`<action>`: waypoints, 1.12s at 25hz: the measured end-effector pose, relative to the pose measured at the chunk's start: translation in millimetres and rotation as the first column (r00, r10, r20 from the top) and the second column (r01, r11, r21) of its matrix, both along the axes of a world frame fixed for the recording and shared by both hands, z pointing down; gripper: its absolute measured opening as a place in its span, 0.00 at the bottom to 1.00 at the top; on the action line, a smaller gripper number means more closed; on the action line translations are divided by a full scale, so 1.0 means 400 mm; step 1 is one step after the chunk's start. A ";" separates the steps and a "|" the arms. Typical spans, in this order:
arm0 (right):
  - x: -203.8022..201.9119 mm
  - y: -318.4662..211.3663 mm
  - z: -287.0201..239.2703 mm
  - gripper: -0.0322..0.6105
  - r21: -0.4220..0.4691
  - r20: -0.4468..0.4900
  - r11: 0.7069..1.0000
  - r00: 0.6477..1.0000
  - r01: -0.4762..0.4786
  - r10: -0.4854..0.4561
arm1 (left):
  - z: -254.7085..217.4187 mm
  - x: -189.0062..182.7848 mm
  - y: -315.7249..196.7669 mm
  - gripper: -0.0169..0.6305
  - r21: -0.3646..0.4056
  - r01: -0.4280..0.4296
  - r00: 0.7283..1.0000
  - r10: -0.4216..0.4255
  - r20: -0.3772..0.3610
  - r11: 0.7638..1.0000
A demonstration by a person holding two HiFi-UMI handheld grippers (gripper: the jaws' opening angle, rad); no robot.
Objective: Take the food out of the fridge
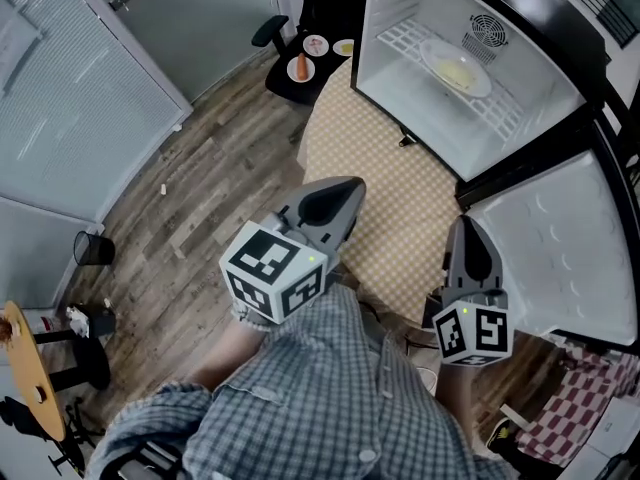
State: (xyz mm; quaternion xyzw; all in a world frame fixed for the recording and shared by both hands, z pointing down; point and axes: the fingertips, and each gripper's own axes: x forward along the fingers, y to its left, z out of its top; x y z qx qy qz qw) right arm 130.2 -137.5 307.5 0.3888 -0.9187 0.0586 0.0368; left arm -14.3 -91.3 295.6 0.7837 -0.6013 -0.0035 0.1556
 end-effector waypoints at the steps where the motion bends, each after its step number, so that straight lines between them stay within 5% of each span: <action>1: -0.003 -0.013 0.001 0.06 0.000 -0.001 1.000 1.000 -0.009 0.009 | 0.001 -0.003 -0.018 0.04 -0.001 -0.011 1.000 0.011 0.000 1.000; 11: -0.056 -0.148 0.022 0.07 -0.033 -0.032 0.990 0.990 -0.137 0.136 | -0.006 -0.067 -0.172 0.04 -0.022 -0.150 0.988 0.151 0.037 0.988; 20: -0.108 -0.232 0.036 0.06 -0.056 -0.062 0.959 0.960 -0.277 0.273 | 0.010 -0.108 -0.294 0.04 -0.044 -0.304 0.952 0.306 0.022 0.952; 28: -0.155 -0.302 0.052 0.06 -0.167 0.027 0.917 0.928 -0.362 0.371 | 0.040 -0.157 -0.378 0.04 -0.065 -0.382 0.924 0.382 -0.009 0.922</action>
